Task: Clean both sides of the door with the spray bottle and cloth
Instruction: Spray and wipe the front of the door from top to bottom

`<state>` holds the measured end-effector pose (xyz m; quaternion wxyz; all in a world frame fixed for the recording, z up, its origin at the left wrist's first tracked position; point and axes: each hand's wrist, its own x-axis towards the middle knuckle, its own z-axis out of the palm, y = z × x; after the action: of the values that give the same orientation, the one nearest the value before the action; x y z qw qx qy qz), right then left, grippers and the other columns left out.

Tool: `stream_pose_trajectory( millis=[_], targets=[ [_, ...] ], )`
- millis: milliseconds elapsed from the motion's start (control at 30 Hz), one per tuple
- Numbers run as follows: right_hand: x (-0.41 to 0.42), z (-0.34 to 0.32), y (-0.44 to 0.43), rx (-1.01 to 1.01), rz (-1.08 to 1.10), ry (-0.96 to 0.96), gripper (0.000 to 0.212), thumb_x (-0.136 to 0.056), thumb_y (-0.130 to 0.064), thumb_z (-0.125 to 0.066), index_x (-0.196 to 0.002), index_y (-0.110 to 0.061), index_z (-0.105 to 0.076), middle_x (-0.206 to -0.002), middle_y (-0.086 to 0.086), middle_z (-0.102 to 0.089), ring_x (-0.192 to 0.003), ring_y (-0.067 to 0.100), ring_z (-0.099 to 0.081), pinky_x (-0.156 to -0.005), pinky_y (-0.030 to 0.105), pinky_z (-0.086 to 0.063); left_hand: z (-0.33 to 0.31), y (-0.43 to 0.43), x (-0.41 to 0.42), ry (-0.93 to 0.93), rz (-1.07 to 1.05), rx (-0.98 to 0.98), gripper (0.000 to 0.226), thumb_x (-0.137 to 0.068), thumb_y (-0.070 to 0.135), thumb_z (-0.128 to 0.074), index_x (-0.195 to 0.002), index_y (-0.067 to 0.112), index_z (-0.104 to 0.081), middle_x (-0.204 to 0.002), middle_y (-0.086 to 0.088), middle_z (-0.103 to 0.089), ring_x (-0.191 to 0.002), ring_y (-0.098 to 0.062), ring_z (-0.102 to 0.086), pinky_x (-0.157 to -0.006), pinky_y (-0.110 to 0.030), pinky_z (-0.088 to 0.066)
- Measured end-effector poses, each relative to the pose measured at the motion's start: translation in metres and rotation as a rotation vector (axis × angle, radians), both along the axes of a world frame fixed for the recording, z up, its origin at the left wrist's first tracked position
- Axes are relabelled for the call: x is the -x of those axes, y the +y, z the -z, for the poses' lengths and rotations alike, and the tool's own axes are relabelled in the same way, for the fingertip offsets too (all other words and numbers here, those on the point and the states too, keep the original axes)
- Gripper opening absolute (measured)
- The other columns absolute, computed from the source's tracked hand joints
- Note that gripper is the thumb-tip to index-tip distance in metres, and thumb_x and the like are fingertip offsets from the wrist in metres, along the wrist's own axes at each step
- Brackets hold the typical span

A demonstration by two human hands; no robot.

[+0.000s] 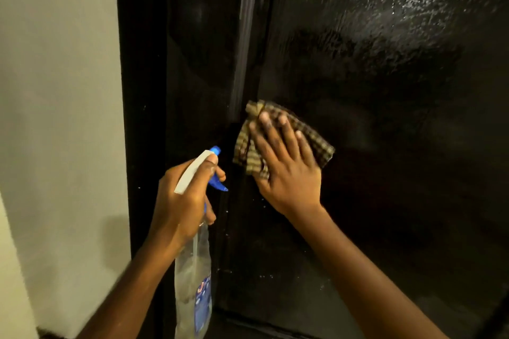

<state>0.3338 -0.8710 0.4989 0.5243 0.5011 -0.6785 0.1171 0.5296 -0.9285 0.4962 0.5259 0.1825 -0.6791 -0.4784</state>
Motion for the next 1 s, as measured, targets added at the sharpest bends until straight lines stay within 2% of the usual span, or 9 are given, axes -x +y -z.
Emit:
stream_pose_trajectory(
  millis=[100, 200, 300, 400, 500, 600, 833, 933, 1000],
  targets=[
    [0.017, 0.058, 0.02, -0.143, 0.012, 0.09, 0.074, -0.092, -0.051, -0.043, -0.16, -0.029, -0.023, -0.169, -0.006, -0.01, -0.156, 0.016, -0.004, -0.125, 0.035, -0.005, -0.004, -0.012, -0.003, -0.032, 0.037, 0.011, 0.051, -0.089, 0.052, -0.041, -0.084, 0.01, -0.068, -0.041, -0.003, -0.055, -0.033, -0.025, -0.051, -0.043, -0.027, -0.046],
    [0.029, 0.078, 0.038, -0.075, 0.049, 0.065, 0.071, -0.091, -0.051, -0.043, -0.158, -0.032, -0.028, -0.167, -0.008, -0.015, -0.156, 0.015, -0.008, -0.124, 0.033, -0.008, -0.01, -0.025, -0.003, -0.058, 0.098, 0.028, 0.053, -0.087, 0.052, -0.041, -0.084, 0.007, -0.068, -0.038, -0.005, -0.052, -0.031, -0.023, -0.05, -0.042, -0.026, -0.046],
    [0.022, 0.04, 0.03, 0.095, 0.082, -0.002, 0.067, -0.095, -0.049, -0.036, -0.159, -0.032, -0.024, -0.168, -0.008, -0.011, -0.156, 0.016, -0.006, -0.125, 0.034, -0.004, -0.015, -0.039, -0.001, -0.076, 0.156, 0.059, 0.052, -0.087, 0.052, -0.042, -0.084, 0.007, -0.068, -0.037, -0.006, -0.051, -0.032, -0.023, -0.051, -0.043, -0.026, -0.047],
    [0.009, -0.036, 0.006, 0.296, 0.104, -0.05, 0.066, -0.096, -0.045, -0.036, -0.159, -0.03, -0.026, -0.167, -0.003, -0.015, -0.156, 0.02, -0.007, -0.125, 0.037, -0.007, -0.018, -0.052, -0.001, -0.071, 0.189, 0.077, 0.048, -0.092, 0.05, -0.043, -0.083, 0.01, -0.068, -0.037, -0.008, -0.05, -0.033, -0.024, -0.051, -0.044, -0.028, -0.049],
    [-0.012, -0.09, -0.02, 0.392, 0.11, -0.111, 0.065, -0.098, -0.046, -0.036, -0.16, -0.028, -0.025, -0.168, 0.0, -0.016, -0.156, 0.023, -0.008, -0.126, 0.04, -0.009, -0.023, -0.063, -0.004, -0.06, 0.215, 0.072, 0.048, -0.094, 0.051, -0.044, -0.083, 0.01, -0.068, -0.037, -0.008, -0.05, -0.033, -0.024, -0.051, -0.045, -0.027, -0.048],
    [-0.025, -0.083, -0.037, 0.337, 0.121, -0.098, 0.068, -0.097, -0.049, -0.033, -0.161, -0.028, -0.021, -0.169, 0.0, -0.012, -0.156, 0.022, -0.003, -0.126, 0.04, -0.007, -0.026, -0.071, -0.007, -0.05, 0.225, 0.072, 0.049, -0.094, 0.054, -0.045, -0.083, 0.013, -0.068, -0.04, -0.01, -0.052, -0.033, -0.024, -0.052, -0.045, -0.026, -0.047],
    [-0.021, 0.04, -0.028, 0.022, 0.132, 0.027, 0.069, -0.098, -0.055, -0.032, -0.159, -0.025, -0.025, -0.17, -0.007, -0.002, -0.157, 0.018, -0.002, -0.126, 0.035, -0.002, -0.029, -0.079, -0.014, -0.049, 0.22, 0.074, 0.05, -0.094, 0.054, -0.047, -0.085, 0.01, -0.068, -0.037, -0.007, -0.051, -0.033, -0.025, -0.051, -0.047, -0.029, -0.049],
    [-0.017, 0.018, -0.028, 0.04, 0.106, 0.024, 0.064, -0.1, -0.055, -0.025, -0.157, -0.027, -0.032, -0.168, -0.008, -0.014, -0.156, 0.017, -0.006, -0.124, 0.036, -0.008, -0.032, -0.085, -0.015, -0.046, 0.212, 0.09, 0.048, -0.089, 0.054, -0.042, -0.083, 0.014, -0.069, -0.044, -0.011, -0.057, -0.034, -0.029, -0.052, -0.046, -0.03, -0.049],
    [-0.018, -0.02, -0.034, 0.105, 0.082, 0.033, 0.063, -0.099, -0.054, -0.029, -0.156, -0.027, -0.037, -0.166, -0.008, -0.02, -0.155, 0.017, -0.01, -0.123, 0.037, -0.014, -0.034, -0.087, -0.015, -0.036, 0.21, 0.097, 0.047, -0.092, 0.053, -0.045, -0.082, 0.014, -0.069, -0.046, -0.015, -0.057, -0.034, -0.03, -0.052, -0.045, -0.031, -0.048]
  ],
)
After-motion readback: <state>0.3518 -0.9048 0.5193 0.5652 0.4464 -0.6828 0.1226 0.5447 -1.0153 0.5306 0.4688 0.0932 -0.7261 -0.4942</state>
